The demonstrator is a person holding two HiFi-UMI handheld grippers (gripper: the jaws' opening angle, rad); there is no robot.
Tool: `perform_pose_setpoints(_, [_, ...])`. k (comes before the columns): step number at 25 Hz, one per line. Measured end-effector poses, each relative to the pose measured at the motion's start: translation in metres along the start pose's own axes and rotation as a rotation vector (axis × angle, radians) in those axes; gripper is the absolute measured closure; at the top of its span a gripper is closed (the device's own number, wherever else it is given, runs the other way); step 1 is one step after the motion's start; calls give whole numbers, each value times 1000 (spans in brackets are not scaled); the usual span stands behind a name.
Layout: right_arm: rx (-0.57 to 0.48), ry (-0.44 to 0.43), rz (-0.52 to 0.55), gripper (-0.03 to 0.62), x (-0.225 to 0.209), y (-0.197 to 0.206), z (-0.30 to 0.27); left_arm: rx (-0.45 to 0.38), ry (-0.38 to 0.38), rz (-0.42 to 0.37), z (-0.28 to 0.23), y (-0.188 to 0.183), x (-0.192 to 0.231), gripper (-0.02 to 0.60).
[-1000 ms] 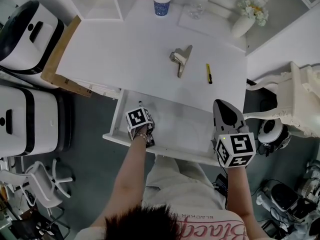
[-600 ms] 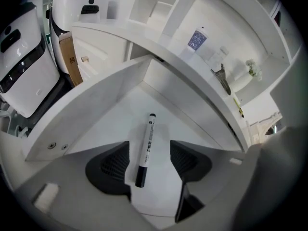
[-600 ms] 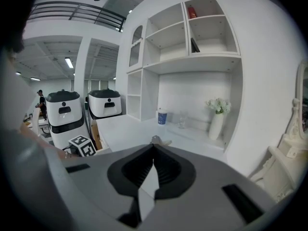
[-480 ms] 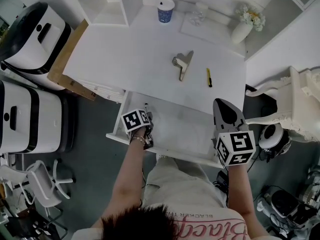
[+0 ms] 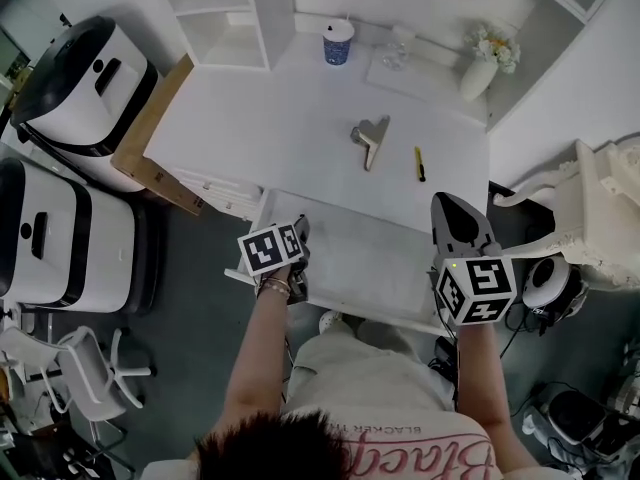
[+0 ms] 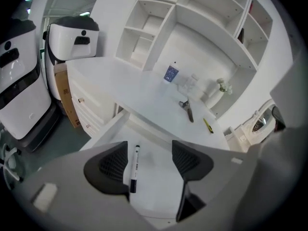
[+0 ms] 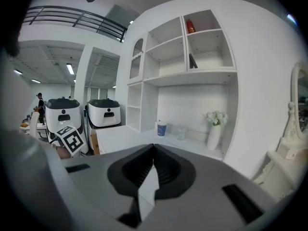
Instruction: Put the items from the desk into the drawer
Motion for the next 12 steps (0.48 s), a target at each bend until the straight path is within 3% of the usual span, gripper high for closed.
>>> perform_pose_setpoints(12, [-81, 82, 3, 586, 7, -19, 42, -277, 158, -241, 83, -60, -56, 311])
Point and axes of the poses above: the fingertips, and each gripper's own axes: z backward along the fingers, x to its left, y out of its underside, the point moved 7 cm from there along z, backward along the fingers, and after that the axes turned 6 degrees about -x, right-handed, at the moved point
